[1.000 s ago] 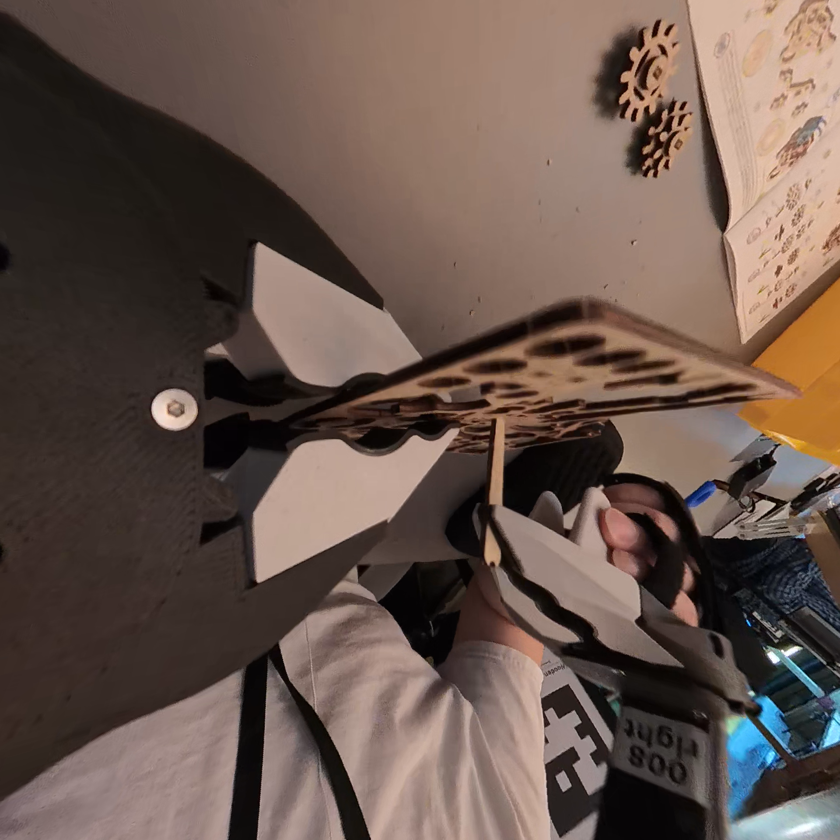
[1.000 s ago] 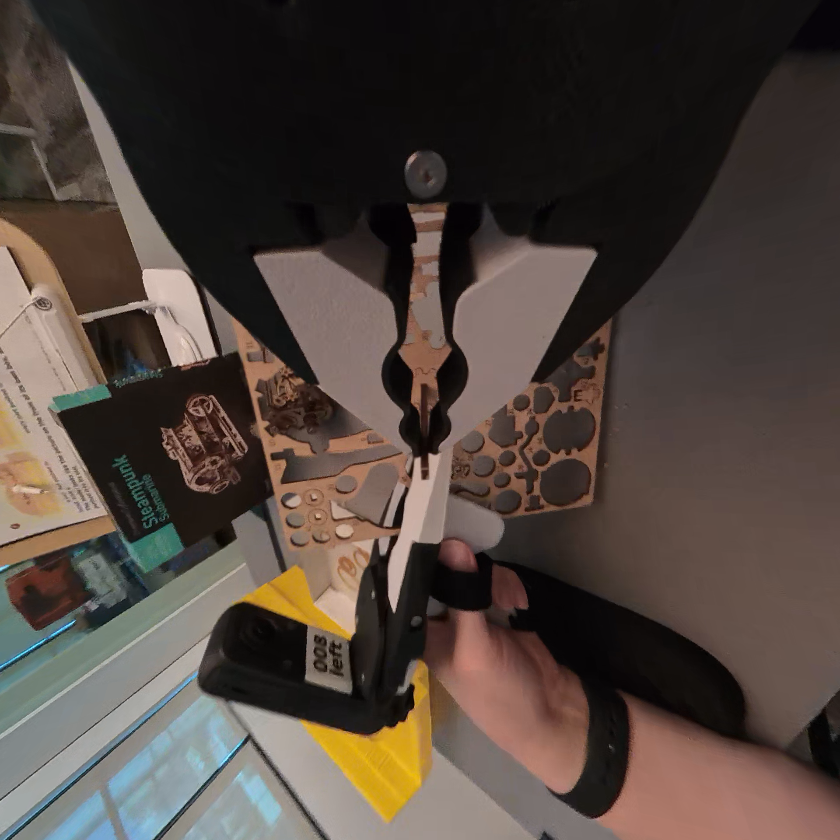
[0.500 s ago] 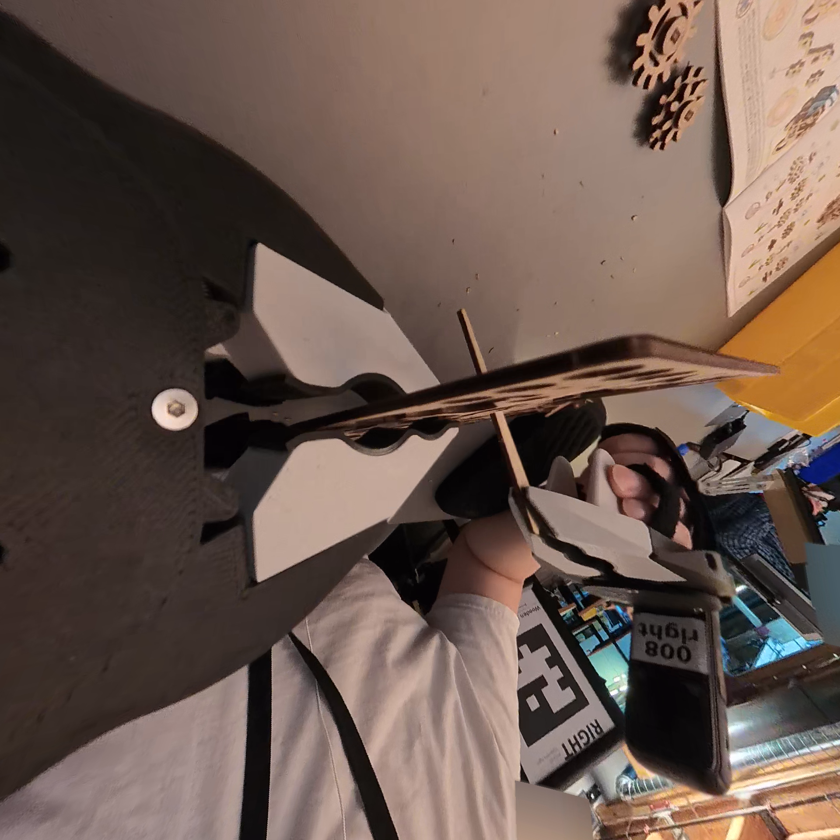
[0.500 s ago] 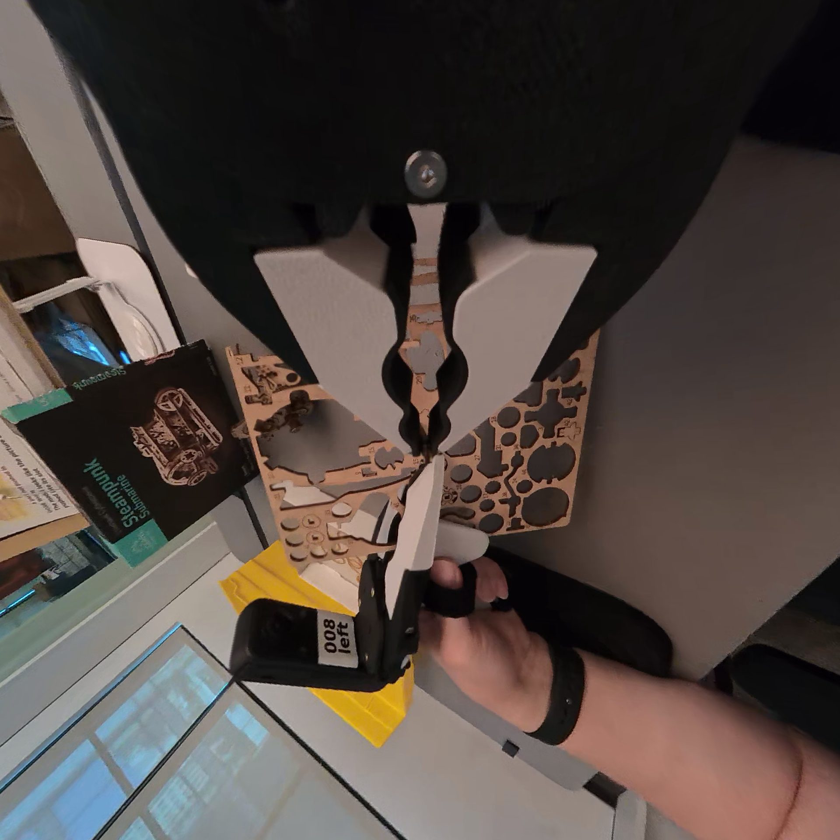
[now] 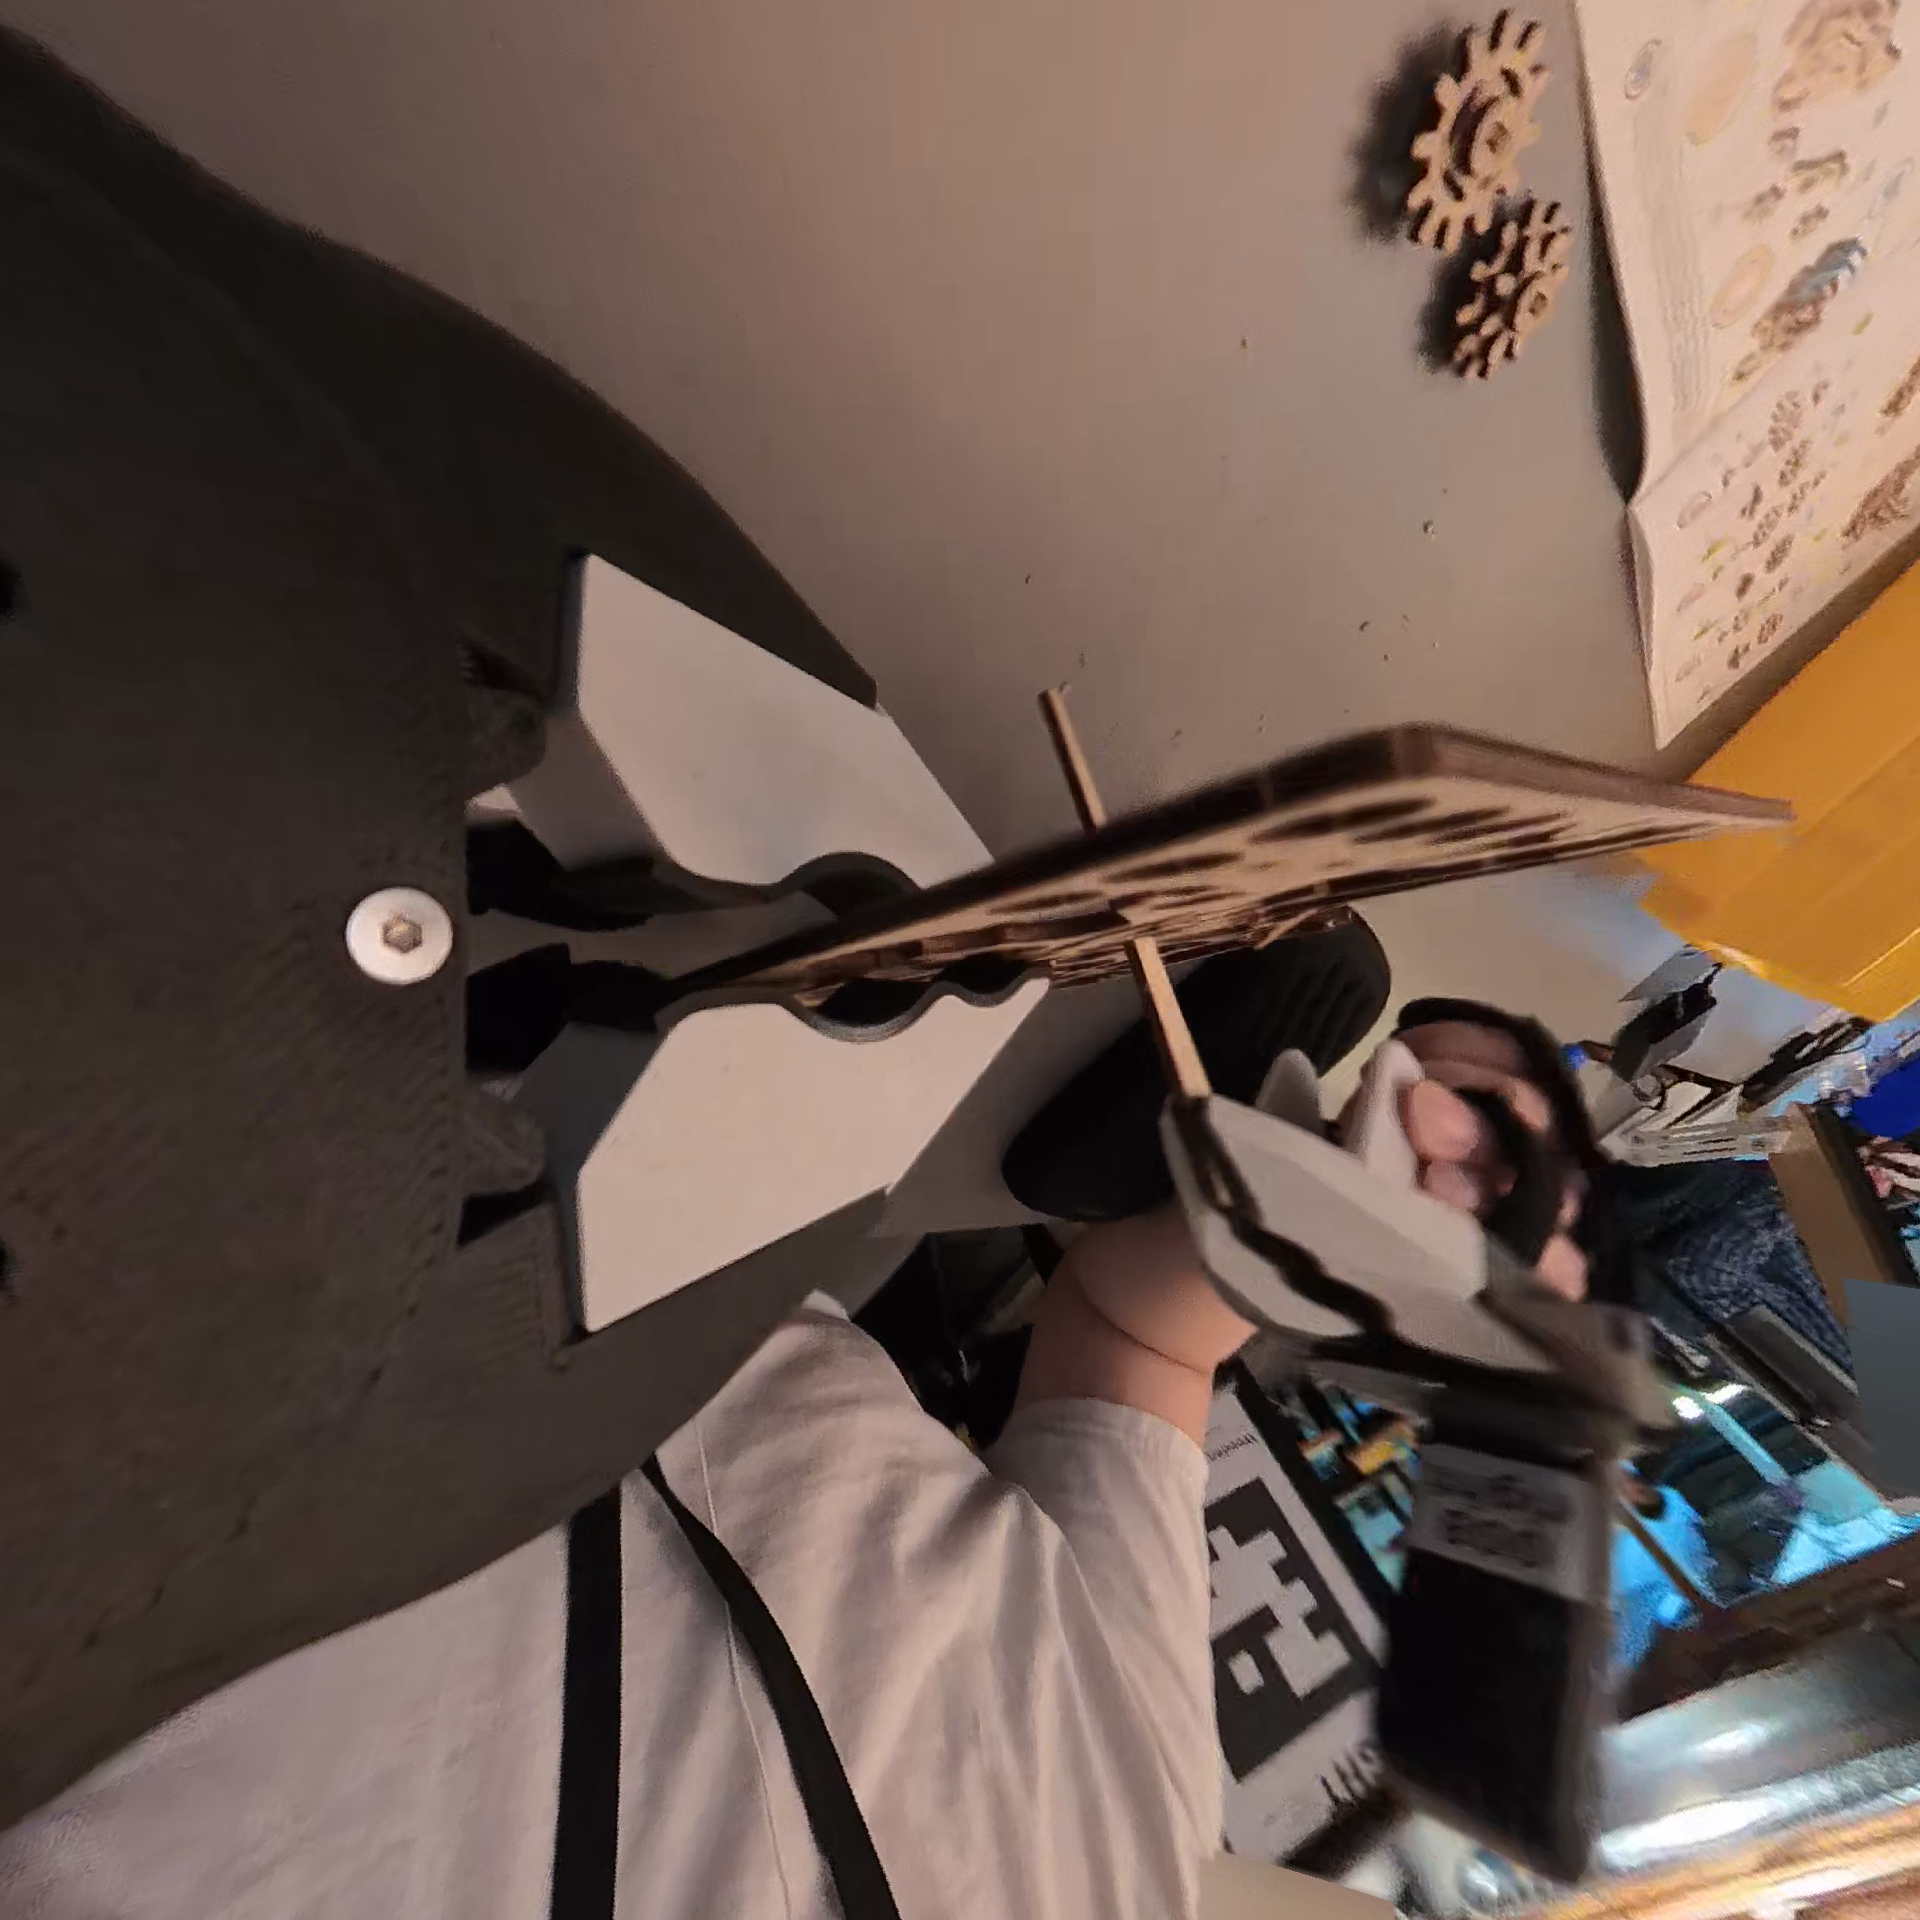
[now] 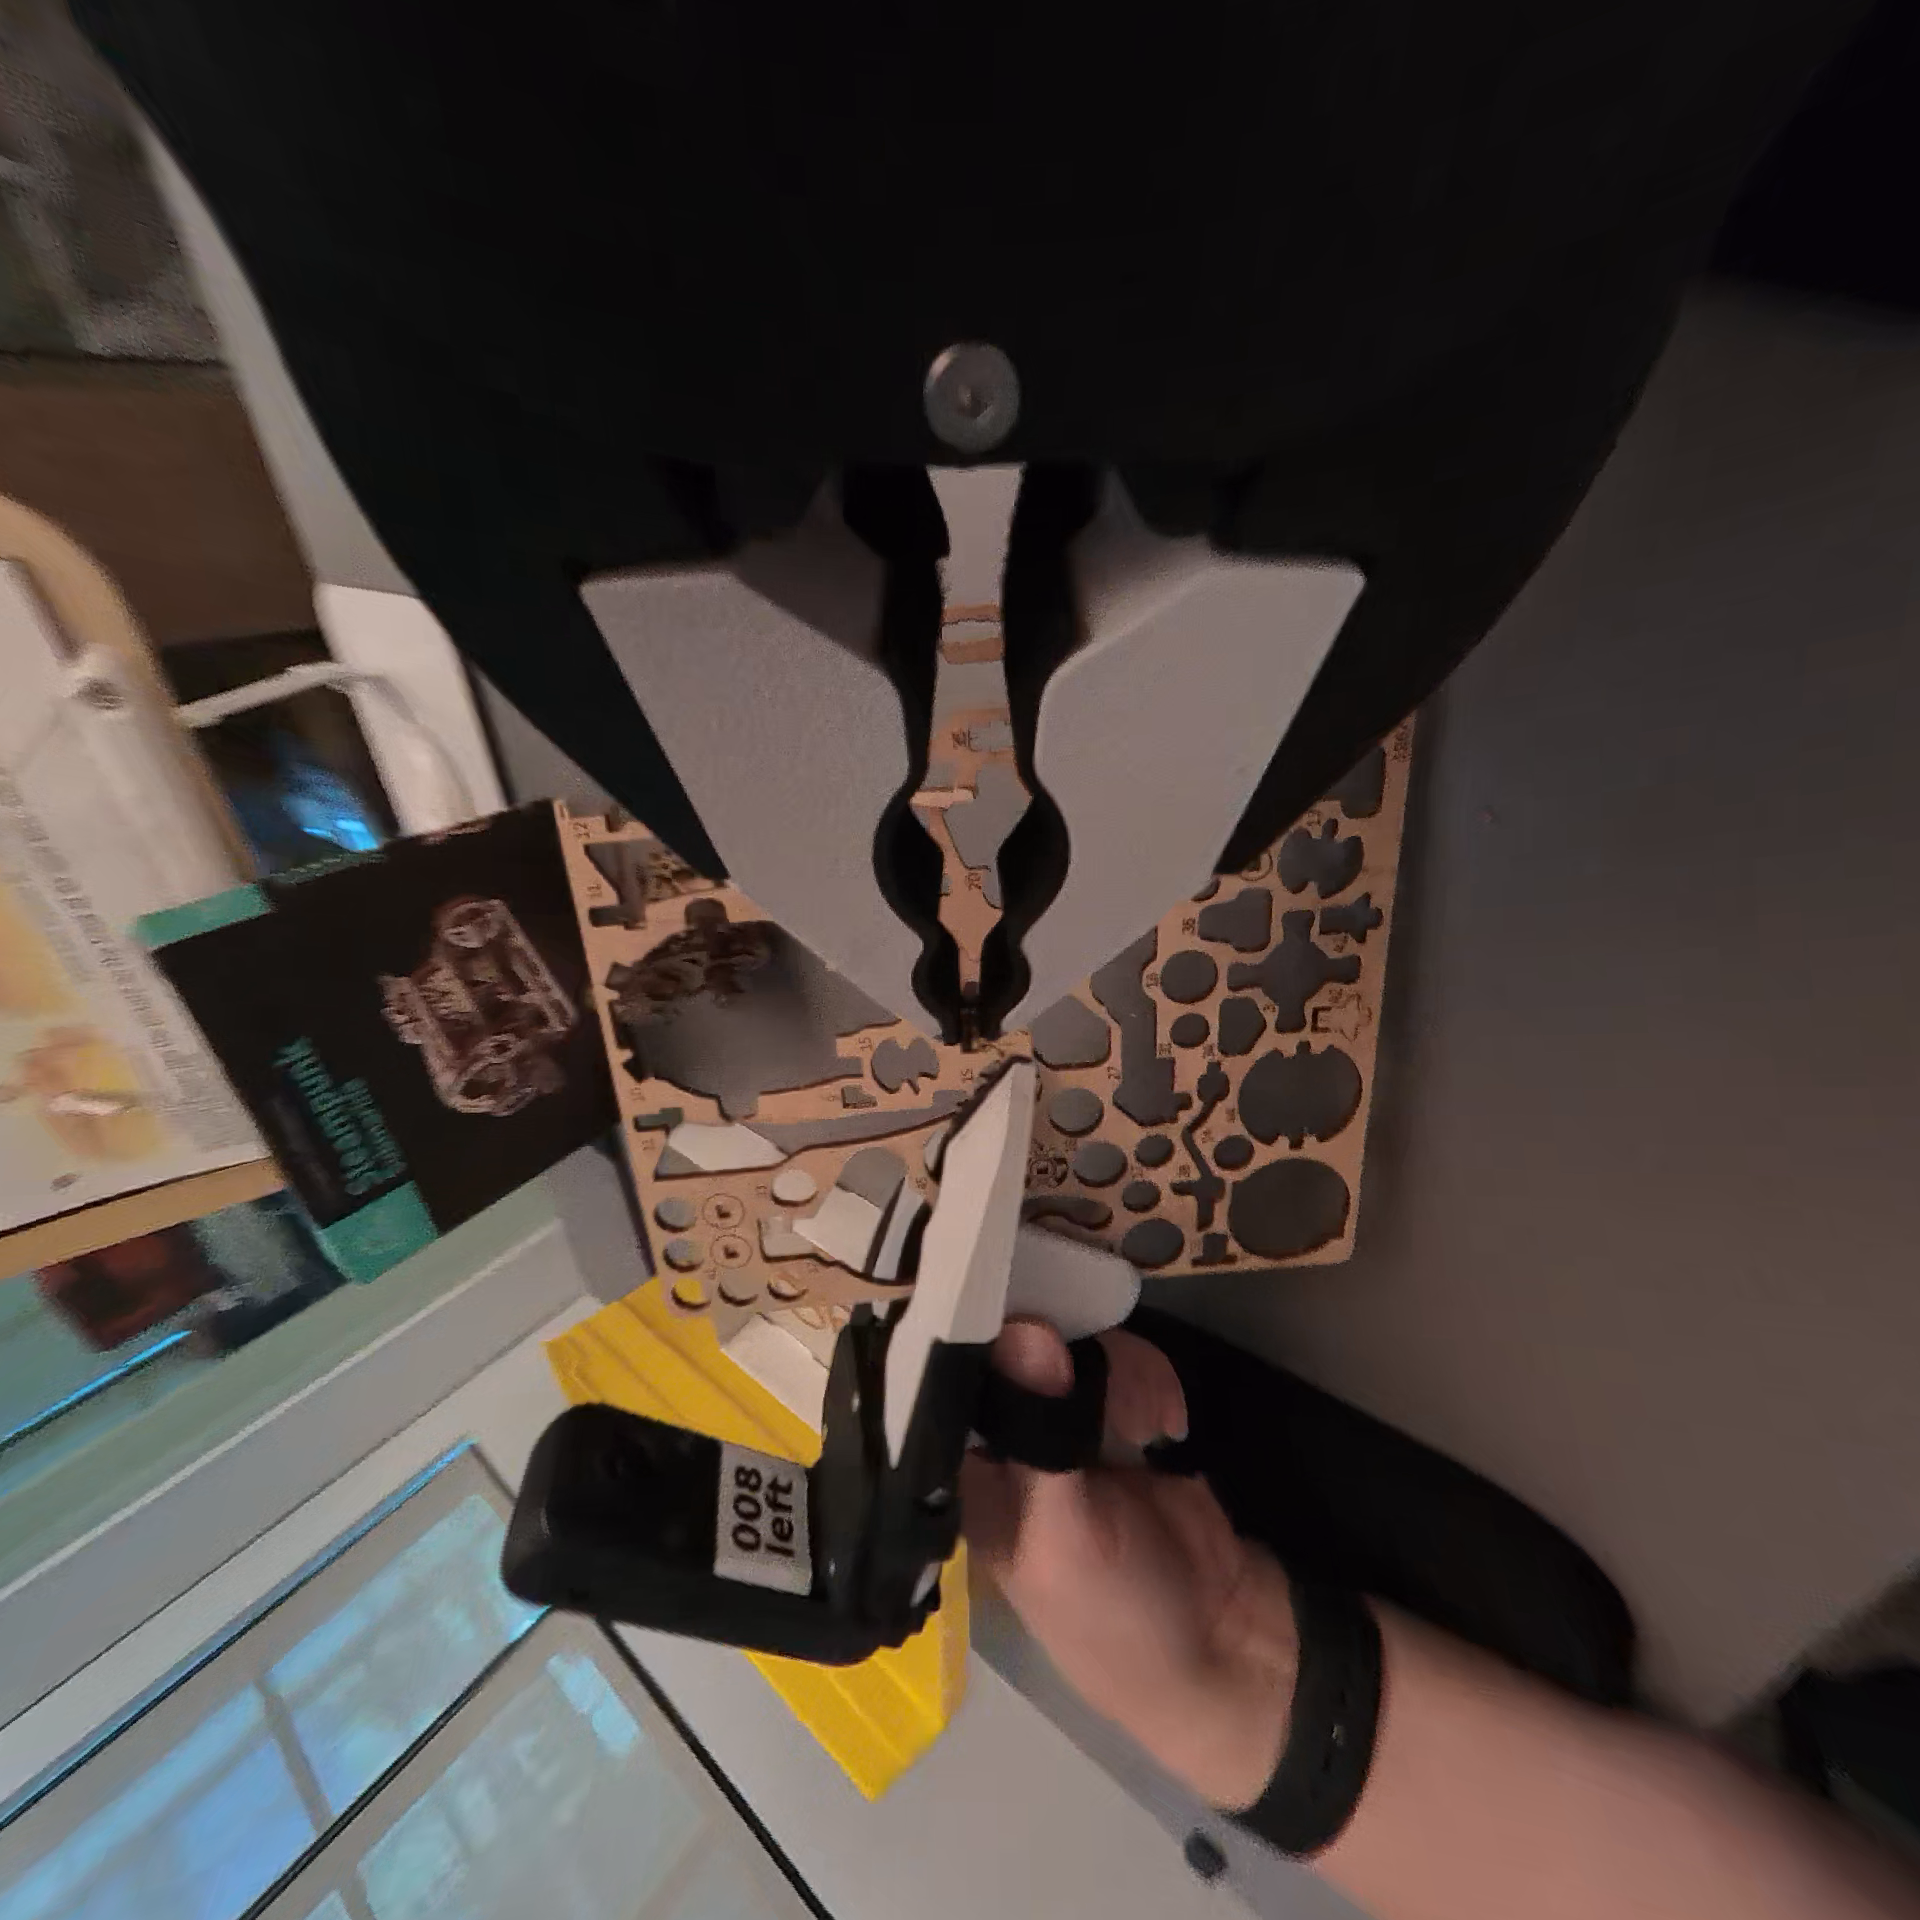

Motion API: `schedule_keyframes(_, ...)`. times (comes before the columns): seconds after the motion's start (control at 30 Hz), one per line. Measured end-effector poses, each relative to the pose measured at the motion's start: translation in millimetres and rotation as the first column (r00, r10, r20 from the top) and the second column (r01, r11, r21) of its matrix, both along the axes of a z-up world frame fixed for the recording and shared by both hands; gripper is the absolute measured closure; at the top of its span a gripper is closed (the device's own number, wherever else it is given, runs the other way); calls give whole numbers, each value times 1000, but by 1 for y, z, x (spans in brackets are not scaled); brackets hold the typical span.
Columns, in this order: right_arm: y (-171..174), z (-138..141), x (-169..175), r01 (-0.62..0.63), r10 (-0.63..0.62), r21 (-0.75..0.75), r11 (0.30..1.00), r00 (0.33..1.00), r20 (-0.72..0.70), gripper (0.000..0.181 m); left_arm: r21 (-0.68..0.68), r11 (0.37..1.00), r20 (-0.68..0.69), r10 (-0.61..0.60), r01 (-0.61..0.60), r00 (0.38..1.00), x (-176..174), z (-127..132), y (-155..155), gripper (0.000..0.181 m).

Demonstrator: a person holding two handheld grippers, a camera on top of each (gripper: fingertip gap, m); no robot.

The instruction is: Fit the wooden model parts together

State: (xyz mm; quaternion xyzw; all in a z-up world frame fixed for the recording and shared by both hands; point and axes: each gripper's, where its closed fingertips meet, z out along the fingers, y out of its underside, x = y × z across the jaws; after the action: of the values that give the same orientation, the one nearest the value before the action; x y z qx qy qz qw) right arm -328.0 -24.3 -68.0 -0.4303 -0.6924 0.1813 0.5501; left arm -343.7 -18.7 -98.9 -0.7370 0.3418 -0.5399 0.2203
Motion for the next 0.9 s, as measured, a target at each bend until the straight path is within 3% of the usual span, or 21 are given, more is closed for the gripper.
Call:
schedule_keyframes(0.13,0,9,5,-95,84,-299,950,995,-50,178,66,997,-4,-42,42,999,4,6,-8,180)
schedule_keyframes(0.3,4,7,7,-120,101,-394,911,992,-69,178,68,997,-1,-45,45,999,4,6,-8,180)
schedule_keyframes(0.4,4,9,5,-85,73,-272,959,996,-53,179,28,999,16,-17,17,1000,4,6,-4,180)
schedule_keyframes(0.47,2,4,-2,-20,28,-141,990,998,52,178,14,1000,-13,1,-1,1000,5,0,-2,180)
schedule_keyframes(0.67,4,-20,-22,105,-146,142,984,937,318,179,-6,1000,-11,-7,7,1000,10,1,-5,180)
schedule_keyframes(0.7,6,-24,-22,103,-151,162,981,934,324,178,25,1000,-55,8,-7,998,10,-6,-2,180)
schedule_keyframes(0.77,7,-19,-18,94,-132,146,985,952,277,179,-13,1000,-8,-10,9,1000,10,0,-5,180)
schedule_keyframes(0.9,9,-3,-3,72,-68,-30,997,991,114,179,-32,999,42,3,-2,999,5,8,-3,180)
